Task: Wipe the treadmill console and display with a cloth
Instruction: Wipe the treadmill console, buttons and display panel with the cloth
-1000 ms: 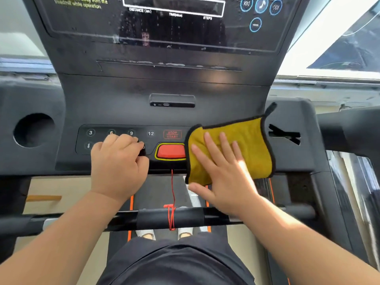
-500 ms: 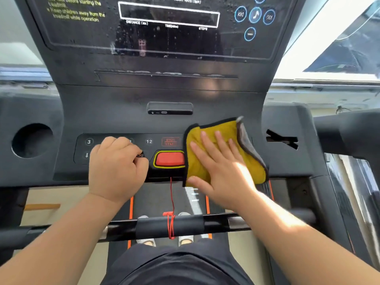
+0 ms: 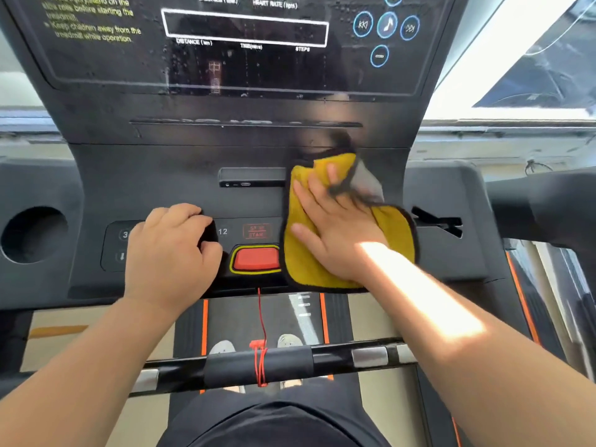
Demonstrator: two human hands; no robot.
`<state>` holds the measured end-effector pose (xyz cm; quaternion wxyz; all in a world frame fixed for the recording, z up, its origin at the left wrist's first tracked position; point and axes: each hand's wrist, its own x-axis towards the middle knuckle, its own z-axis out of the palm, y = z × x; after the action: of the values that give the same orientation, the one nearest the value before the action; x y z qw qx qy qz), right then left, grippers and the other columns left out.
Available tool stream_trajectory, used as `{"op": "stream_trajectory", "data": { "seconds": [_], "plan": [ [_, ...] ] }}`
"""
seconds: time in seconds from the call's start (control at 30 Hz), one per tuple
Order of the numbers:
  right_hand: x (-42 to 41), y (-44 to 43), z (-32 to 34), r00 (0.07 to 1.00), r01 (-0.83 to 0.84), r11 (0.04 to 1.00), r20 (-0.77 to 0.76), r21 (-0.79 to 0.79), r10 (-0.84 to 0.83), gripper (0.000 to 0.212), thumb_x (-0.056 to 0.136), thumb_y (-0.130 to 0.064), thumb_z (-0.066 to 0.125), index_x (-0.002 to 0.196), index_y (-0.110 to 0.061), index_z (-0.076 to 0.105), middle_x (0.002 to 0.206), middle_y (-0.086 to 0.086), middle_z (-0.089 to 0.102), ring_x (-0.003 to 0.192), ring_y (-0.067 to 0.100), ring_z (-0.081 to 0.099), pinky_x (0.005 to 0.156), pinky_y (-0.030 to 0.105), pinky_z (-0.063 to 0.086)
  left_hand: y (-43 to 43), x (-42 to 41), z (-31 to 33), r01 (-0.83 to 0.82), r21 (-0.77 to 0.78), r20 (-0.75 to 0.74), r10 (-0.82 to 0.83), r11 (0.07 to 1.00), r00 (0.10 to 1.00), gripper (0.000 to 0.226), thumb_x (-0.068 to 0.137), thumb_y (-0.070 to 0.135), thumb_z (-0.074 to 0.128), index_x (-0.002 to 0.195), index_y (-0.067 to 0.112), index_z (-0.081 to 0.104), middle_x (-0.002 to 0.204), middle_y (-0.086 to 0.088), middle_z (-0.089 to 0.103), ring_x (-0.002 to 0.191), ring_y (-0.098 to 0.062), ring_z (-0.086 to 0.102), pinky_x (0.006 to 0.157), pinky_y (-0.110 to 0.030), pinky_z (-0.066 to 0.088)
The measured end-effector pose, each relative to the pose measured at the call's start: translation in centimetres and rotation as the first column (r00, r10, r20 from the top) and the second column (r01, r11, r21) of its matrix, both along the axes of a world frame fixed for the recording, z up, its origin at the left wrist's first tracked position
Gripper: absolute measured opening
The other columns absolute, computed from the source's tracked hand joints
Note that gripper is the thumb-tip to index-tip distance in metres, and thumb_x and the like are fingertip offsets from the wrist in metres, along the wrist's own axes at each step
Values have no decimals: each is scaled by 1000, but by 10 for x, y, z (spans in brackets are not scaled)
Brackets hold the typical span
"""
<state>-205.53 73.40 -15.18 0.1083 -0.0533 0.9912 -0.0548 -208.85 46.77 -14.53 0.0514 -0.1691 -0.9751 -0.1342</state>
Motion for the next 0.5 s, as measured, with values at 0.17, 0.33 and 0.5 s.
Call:
{"op": "stream_trajectory", "data": {
  "seconds": [0.17,0.33,0.5],
  "plan": [
    [12,39,6,944,329,944,28,-25,-328,92,90,-83,-2,164,-28,-9,172,13,-8,159,35,2,129,51,10,0,-1,0,7,11,14,-7,1000,1000,39,77,23,47,95,7,78,105,-10,73,91,-38,62,74,-47,52],
    [-16,21,8,838,476,866,-220,-155,-500,65,108,-47,33,165,-30,6,171,21,-6,155,47,12,125,58,23,-2,-2,-1,6,13,-5,-6,1000,1000,40,78,24,46,95,6,78,104,-11,73,90,-39,61,72,-48,52],
    [9,23,-6,873,7,977,-475,-211,-109,56,93,-3,67,145,-21,58,146,13,56,127,39,54,97,58,53,3,-3,-1,-9,29,-49,10,1000,999,36,77,25,50,90,4,76,94,-13,72,83,-40,60,67,-47,50]
  ]
}}
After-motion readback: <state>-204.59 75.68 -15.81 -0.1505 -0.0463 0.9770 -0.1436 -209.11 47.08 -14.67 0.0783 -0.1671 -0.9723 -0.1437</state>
